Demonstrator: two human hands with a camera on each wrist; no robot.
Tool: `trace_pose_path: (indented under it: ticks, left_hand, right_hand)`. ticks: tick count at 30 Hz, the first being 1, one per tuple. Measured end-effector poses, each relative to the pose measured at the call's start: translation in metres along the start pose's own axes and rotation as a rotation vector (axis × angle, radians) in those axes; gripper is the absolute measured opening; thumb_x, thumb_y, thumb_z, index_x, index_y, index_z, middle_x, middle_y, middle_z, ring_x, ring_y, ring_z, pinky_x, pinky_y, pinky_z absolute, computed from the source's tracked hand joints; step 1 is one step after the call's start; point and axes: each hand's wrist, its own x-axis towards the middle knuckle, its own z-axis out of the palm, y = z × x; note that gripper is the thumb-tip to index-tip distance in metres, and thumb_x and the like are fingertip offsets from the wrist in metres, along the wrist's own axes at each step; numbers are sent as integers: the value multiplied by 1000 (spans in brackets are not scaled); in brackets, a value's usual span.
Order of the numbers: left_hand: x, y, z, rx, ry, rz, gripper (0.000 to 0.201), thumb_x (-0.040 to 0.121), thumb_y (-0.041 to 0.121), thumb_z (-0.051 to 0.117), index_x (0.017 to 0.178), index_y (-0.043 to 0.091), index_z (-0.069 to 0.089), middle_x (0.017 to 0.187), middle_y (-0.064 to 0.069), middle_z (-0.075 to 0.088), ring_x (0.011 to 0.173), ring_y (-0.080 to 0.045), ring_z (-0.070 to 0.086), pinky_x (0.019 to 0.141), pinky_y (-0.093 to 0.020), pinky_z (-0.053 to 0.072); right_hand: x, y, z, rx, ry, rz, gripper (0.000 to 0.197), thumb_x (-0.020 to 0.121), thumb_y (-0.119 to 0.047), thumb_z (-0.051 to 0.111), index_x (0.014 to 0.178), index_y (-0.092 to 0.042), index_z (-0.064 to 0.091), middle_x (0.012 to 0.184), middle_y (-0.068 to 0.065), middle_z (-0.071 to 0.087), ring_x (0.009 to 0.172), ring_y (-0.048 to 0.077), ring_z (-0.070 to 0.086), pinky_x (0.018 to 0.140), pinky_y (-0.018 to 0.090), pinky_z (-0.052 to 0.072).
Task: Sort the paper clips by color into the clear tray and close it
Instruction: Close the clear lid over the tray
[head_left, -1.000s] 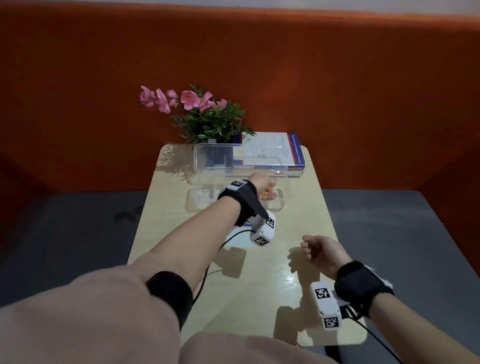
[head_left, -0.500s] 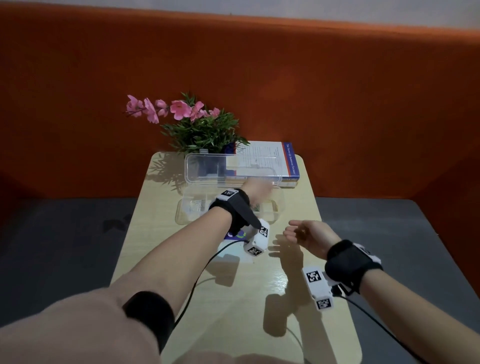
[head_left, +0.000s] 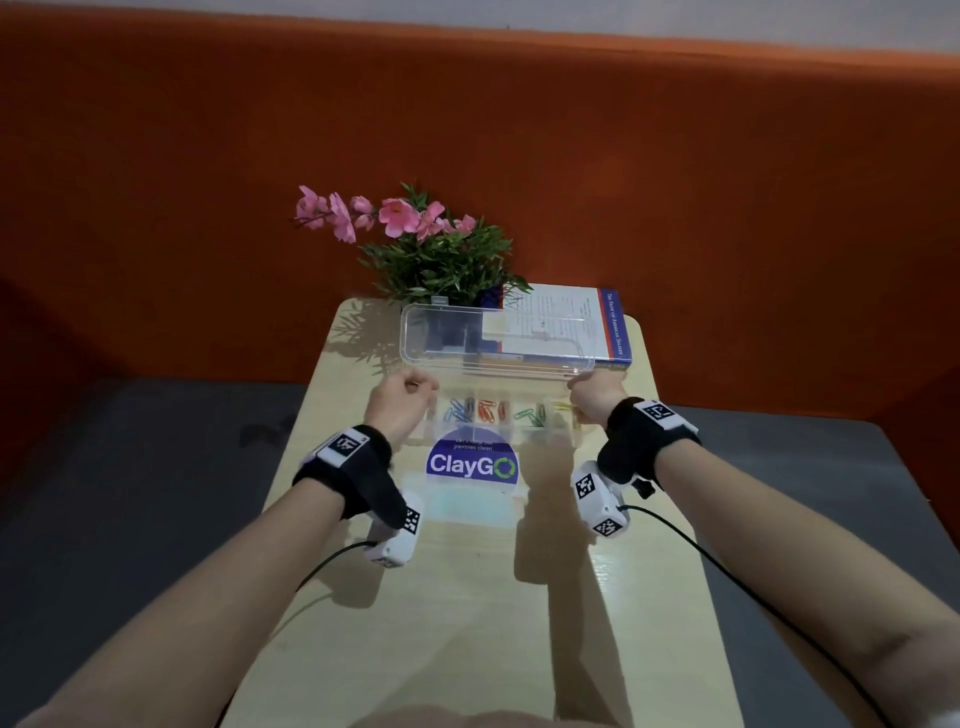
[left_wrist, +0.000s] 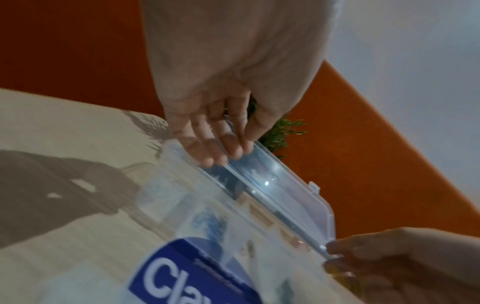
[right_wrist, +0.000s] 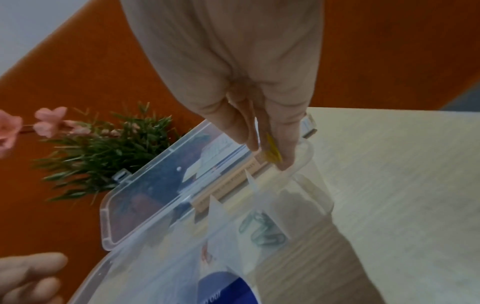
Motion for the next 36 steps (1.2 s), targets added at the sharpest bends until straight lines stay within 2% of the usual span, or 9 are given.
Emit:
trace_pose_path:
  ticks: [5,11,17,21,25,28,31,33,36]
  left_hand:
    - [24,-5,-15,191,146,-12,25,94,15,49,116,9,60,124,-12,59,117,-30,55,101,-34,43]
    - [55,11,-17,230,-78,-138,62,96,34,48,150,10,27,156,-13,31,142,-32,33,115,-46,31]
    - [67,12,-21,-55,-150,-243,47,94,35,47,135,14,42,129,-4,47,113,-27,48,97,-44,42]
    - [64,2,-26,-272,-140,-269,52,89,43,48,136,24,43,140,-5,47,122,-29,52,105,-55,40]
    - [54,1,-30,-408,-84,-253,64,98,42,40,150,7,24,152,-18,36,132,-36,45,105,-50,39]
    - [43,-6,-34,-285,-120,-231,61,91,45,56,137,8,40,146,-9,45,129,-27,48,92,-40,46]
    - [34,-16,-37,-104,-105,-133,29,83,16,73,102,16,51,134,-7,54,108,-23,54,75,-33,49]
    - [29,-21,-36,47,-103,-43,36,80,6,74,108,13,55,135,-8,54,107,-23,55,72,-30,49]
    - [25,-21,-32,323,-90,75,47,81,5,72,124,9,54,138,-10,52,117,-29,55,91,-34,46]
  right_hand:
    - [-3,-9,-14,28,110,-63,34,90,-6,40,114,0,62,118,22,62,104,39,61,87,49,55]
    - [3,-16,-39,48,-11,13,50,96,-26,37,141,-4,31,148,16,36,133,35,38,108,47,36]
    - [7,-10,-42,414,-143,72,55,97,-44,31,141,-12,34,149,8,38,136,27,36,105,48,34]
    - [14,6,-45,574,-147,79,58,95,-49,31,130,-6,47,129,12,52,127,31,43,108,56,34]
    - [8,23,-41,756,-170,74,39,91,-48,44,106,-15,58,126,8,54,127,36,45,107,52,38]
    - [1,37,-40,681,-202,47,25,87,-36,60,103,-18,54,141,7,43,132,34,39,109,43,38]
    - [-5,49,-37,419,-137,-30,33,83,-9,66,112,-12,50,132,12,50,116,28,53,95,42,48]
    - [-8,54,-33,274,-90,-72,42,77,1,69,113,-9,49,130,15,53,106,30,59,93,46,53]
    - [-12,55,-23,94,-4,-135,46,74,0,72,111,-10,48,121,16,60,101,33,63,85,48,56]
